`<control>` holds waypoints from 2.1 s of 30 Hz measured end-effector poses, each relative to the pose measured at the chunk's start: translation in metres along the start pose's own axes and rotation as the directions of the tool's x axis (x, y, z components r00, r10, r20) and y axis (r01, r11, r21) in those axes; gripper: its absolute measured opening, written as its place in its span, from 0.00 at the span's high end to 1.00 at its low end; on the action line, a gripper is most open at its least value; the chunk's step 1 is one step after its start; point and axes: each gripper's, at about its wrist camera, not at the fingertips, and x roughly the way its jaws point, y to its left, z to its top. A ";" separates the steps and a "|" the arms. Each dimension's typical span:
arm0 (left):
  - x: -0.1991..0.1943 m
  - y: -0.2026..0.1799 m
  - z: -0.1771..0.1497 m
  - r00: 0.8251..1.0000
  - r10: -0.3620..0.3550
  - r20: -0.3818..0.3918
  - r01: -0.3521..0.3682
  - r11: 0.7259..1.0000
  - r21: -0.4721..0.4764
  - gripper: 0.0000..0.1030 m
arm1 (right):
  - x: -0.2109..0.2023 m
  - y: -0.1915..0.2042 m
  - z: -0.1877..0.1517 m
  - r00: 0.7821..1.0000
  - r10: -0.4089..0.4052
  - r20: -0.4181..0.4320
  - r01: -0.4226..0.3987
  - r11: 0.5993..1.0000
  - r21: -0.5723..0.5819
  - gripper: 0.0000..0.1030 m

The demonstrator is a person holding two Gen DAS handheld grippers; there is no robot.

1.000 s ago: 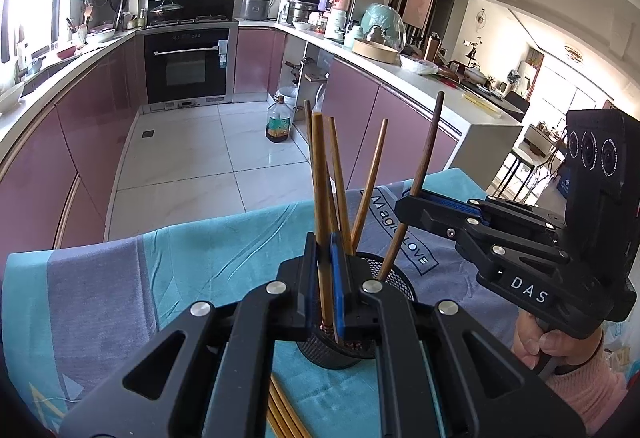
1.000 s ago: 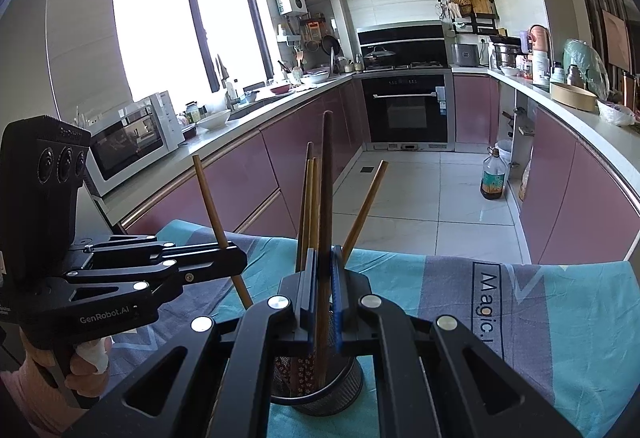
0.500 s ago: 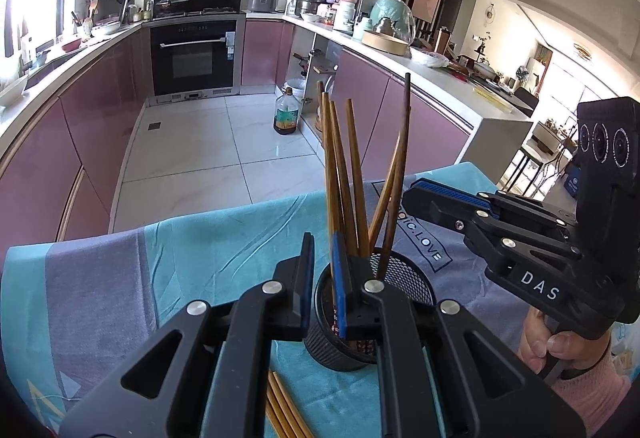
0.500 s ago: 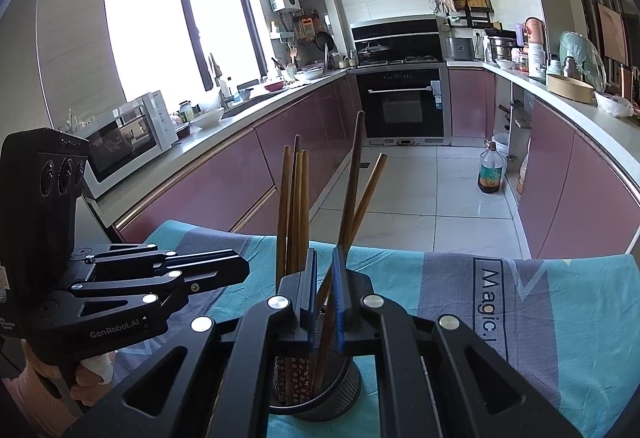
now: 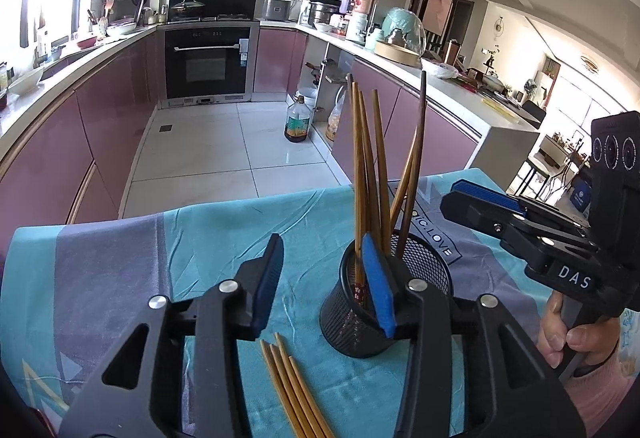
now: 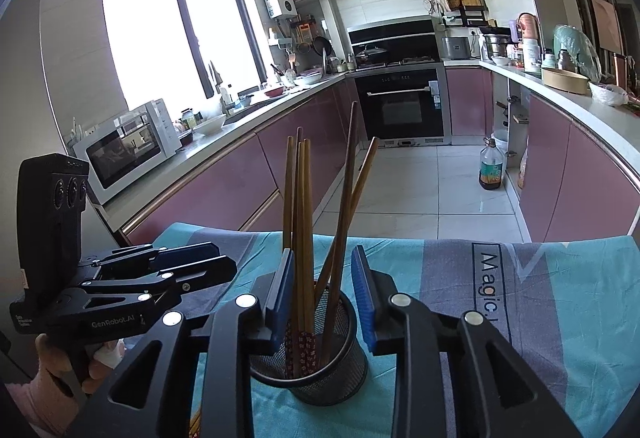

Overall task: Organize utensils
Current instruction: 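Move both tools back down over the remaining chopsticks on the cloth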

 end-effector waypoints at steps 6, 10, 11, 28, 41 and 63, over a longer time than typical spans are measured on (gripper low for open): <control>-0.023 0.017 -0.017 0.998 0.054 0.044 -0.053 0.998 -0.029 0.41 | -0.020 0.016 -0.017 0.990 0.141 -0.011 -0.141 0.990 0.008 0.68; -0.031 0.033 -0.041 0.995 0.095 0.024 -0.093 0.995 -0.045 0.39 | -0.023 0.039 -0.038 0.977 0.202 -0.066 -0.205 0.978 -0.046 0.62; -0.033 0.038 -0.048 0.994 0.105 0.015 -0.104 0.994 -0.045 0.39 | -0.020 0.045 -0.044 0.976 0.201 -0.086 -0.206 0.977 -0.055 0.62; -0.021 0.064 -0.150 0.977 0.138 -0.163 -0.148 0.988 -0.051 0.39 | 0.040 0.085 -0.118 0.922 0.168 -0.349 -0.199 0.978 -0.055 0.62; -0.019 0.048 -0.160 0.974 0.120 -0.191 -0.126 0.992 -0.020 0.39 | 0.044 0.090 -0.134 0.926 0.087 -0.368 -0.139 0.983 -0.118 0.67; 0.001 0.030 -0.165 0.962 0.123 -0.244 -0.105 0.991 0.084 0.40 | 0.042 0.082 -0.133 0.922 0.103 -0.373 -0.145 0.986 -0.086 0.68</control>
